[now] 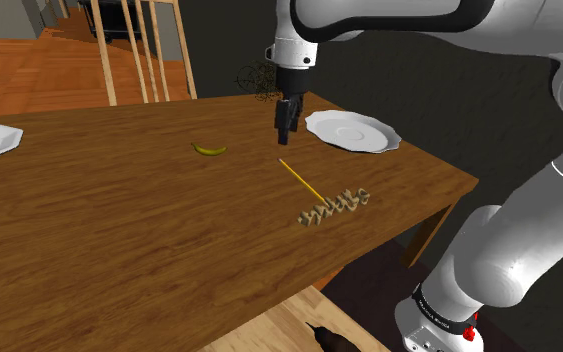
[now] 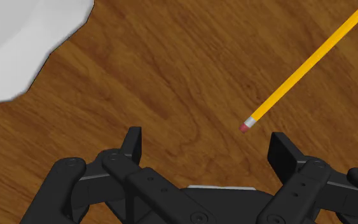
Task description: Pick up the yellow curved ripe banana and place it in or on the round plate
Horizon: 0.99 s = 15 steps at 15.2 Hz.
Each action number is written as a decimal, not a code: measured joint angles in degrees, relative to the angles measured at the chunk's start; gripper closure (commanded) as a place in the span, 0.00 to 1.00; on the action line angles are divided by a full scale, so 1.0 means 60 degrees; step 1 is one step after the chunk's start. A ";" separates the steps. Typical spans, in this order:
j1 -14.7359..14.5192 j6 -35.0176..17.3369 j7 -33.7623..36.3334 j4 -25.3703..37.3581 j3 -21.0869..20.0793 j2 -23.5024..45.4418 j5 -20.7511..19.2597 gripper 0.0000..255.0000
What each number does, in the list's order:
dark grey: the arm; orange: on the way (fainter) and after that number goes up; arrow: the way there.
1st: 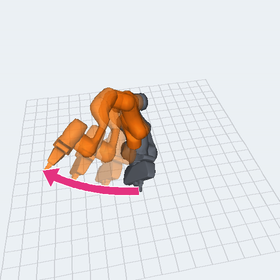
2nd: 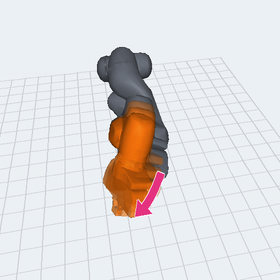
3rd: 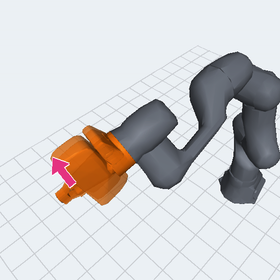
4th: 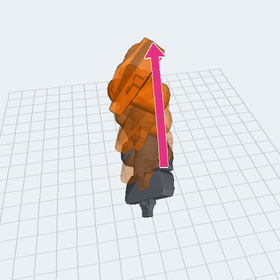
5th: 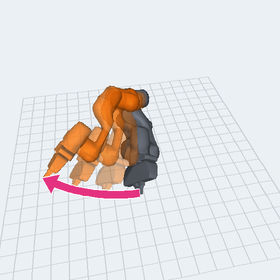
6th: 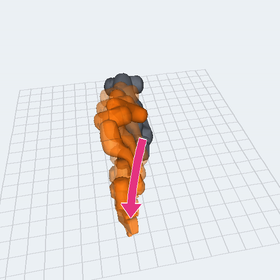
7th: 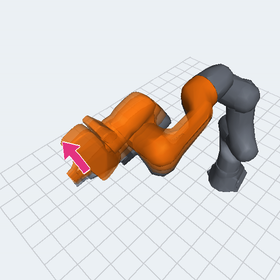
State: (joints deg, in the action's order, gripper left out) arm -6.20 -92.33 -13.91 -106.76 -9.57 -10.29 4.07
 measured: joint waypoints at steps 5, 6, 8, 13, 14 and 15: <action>-0.0432 0.0621 -0.0569 0.2248 -0.0472 0.1856 -0.0398 0.00; -0.0548 0.0807 -0.0643 0.2769 -0.0584 0.2243 -0.0500 0.00; -0.0802 0.1172 -0.0802 0.3861 -0.0799 0.3077 -0.0739 0.00; -0.1375 0.1928 -0.1217 0.6024 -0.1136 0.4705 -0.1278 0.00; -0.1387 0.1827 -0.1233 0.5933 -0.1147 0.4723 -0.1286 0.00; -0.1388 0.1720 -0.1240 0.5814 -0.1151 0.4716 -0.1286 0.00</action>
State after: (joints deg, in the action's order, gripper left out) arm -14.52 -82.01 -21.35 -71.88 -16.48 18.00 -3.65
